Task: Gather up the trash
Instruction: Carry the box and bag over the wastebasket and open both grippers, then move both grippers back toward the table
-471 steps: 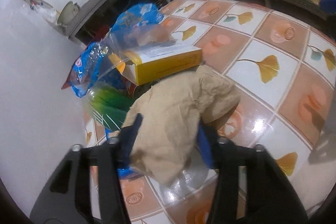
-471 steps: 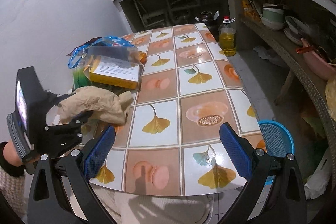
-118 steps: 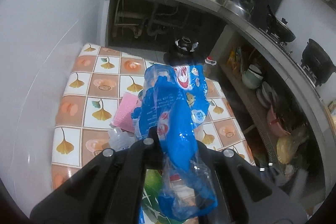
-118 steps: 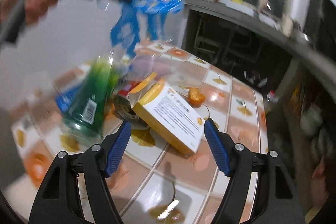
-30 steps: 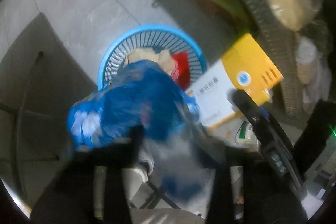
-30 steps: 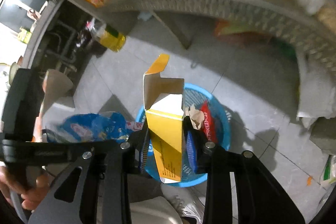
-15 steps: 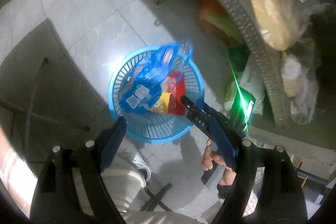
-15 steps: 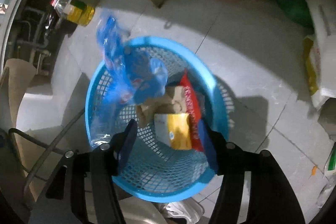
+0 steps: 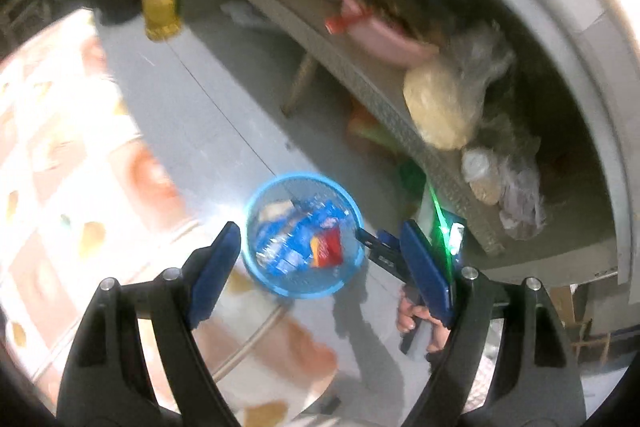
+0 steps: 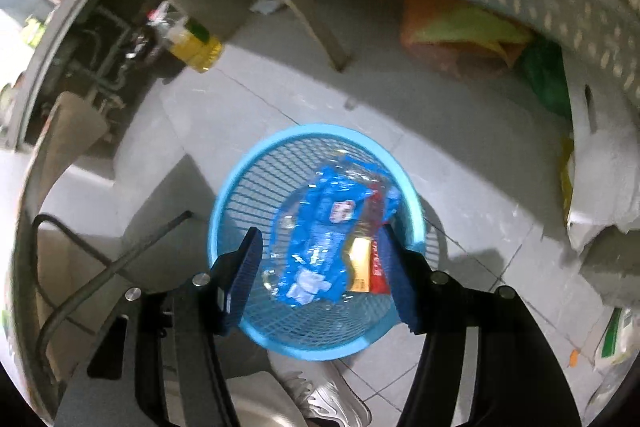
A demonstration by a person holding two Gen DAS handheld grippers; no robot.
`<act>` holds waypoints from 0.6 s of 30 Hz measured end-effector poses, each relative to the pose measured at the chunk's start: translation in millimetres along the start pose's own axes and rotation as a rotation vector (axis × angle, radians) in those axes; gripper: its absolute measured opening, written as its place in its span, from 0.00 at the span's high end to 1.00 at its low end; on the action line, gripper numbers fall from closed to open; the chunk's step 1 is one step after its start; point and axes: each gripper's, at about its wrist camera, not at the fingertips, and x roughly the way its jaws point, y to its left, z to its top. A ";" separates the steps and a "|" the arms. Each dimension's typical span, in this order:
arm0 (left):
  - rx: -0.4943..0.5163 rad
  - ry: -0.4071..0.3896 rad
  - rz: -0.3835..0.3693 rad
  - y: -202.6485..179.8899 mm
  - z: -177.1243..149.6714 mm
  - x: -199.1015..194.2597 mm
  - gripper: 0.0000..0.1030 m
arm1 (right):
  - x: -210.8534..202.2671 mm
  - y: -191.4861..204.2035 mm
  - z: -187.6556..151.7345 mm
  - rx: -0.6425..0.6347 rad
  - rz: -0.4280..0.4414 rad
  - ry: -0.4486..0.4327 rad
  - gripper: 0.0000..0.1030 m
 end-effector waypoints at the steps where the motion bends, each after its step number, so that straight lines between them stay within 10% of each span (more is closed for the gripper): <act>1: -0.008 -0.024 0.007 6.6 -3.3 -11.4 0.25 | -7.5 4.4 -1.4 -0.016 0.008 -0.007 0.43; 18: -0.242 -0.574 0.324 149.2 -182.5 -231.2 0.21 | -150.1 154.8 3.0 -0.355 0.236 -0.149 0.25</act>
